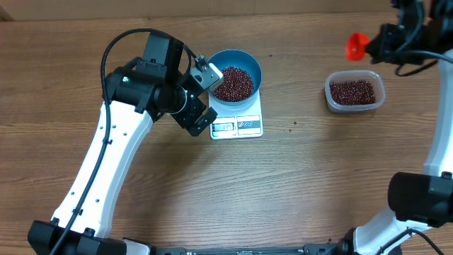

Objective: Scoop item into bowl and weigh 150g on scale
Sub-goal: 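Return the empty red cup right to the bean tub, then dip the red cup into the tub and scoop beans, then carry the filled cup left over the teal bowl, then tilt the red cup slowly to trickle beans into the teal bowl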

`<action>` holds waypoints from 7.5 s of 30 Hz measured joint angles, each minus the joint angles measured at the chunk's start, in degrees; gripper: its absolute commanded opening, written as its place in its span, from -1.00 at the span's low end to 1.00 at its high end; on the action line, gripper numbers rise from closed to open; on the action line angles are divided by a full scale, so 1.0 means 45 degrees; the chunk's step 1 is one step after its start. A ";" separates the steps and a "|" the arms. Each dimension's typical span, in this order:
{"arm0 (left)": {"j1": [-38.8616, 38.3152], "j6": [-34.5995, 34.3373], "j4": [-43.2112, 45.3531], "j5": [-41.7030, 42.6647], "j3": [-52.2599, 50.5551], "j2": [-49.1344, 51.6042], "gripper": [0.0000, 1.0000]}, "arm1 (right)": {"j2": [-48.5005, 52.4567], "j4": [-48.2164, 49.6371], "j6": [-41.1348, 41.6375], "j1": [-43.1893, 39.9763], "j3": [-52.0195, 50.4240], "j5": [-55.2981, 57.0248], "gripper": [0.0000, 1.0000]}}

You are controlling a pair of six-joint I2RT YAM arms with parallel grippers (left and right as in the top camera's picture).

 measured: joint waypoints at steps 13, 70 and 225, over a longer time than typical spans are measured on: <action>0.0000 0.0000 0.0000 0.0000 0.0000 0.0000 0.99 | -0.0005 0.1457 -0.0316 -0.0782 -0.3551 0.0665 -0.93; 0.0000 -0.0005 -0.0005 0.0000 0.0000 0.0000 0.99 | 0.0967 0.4877 -0.0646 0.0000 -0.6985 0.0121 -0.93; 0.0000 0.0000 -0.0005 0.0000 0.0000 0.0000 0.99 | 0.0282 0.5940 0.1661 0.8160 -0.3691 0.1035 -0.93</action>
